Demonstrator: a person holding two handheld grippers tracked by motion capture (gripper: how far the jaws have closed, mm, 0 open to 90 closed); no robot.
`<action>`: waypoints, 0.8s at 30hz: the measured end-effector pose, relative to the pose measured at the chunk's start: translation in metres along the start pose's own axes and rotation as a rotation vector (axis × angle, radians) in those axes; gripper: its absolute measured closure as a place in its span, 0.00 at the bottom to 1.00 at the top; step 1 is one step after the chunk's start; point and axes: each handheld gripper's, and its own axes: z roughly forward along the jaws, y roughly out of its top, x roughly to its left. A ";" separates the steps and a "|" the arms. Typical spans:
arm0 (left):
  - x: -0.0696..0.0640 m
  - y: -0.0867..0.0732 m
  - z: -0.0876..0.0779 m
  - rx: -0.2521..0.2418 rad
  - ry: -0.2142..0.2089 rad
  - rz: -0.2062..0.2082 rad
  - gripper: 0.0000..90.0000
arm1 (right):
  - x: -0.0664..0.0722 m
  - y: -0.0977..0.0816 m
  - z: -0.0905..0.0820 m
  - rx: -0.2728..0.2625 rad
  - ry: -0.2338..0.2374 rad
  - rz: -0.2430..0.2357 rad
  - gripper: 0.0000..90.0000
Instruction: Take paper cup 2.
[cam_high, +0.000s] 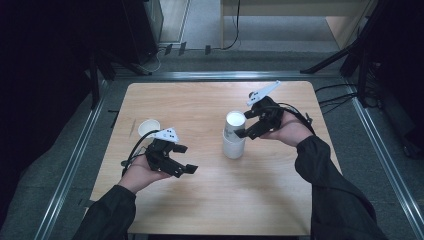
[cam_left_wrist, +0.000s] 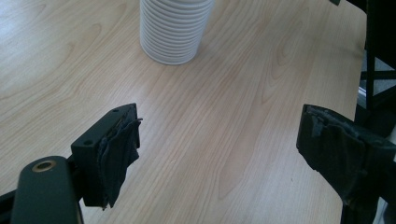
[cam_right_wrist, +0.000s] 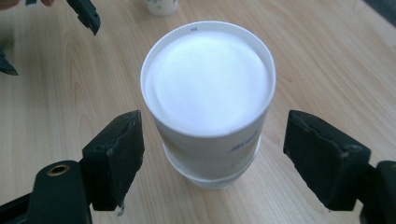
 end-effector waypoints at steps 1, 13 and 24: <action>0.000 0.000 0.000 0.003 -0.002 0.004 0.15 | 0.000 0.003 0.002 0.018 0.003 -0.005 0.23; -0.001 0.001 0.004 0.029 0.000 0.024 0.15 | 0.001 0.028 0.013 0.166 0.012 -0.064 0.24; -0.001 0.001 0.005 0.035 -0.002 0.020 0.15 | 0.001 0.033 0.012 0.155 0.006 -0.071 0.36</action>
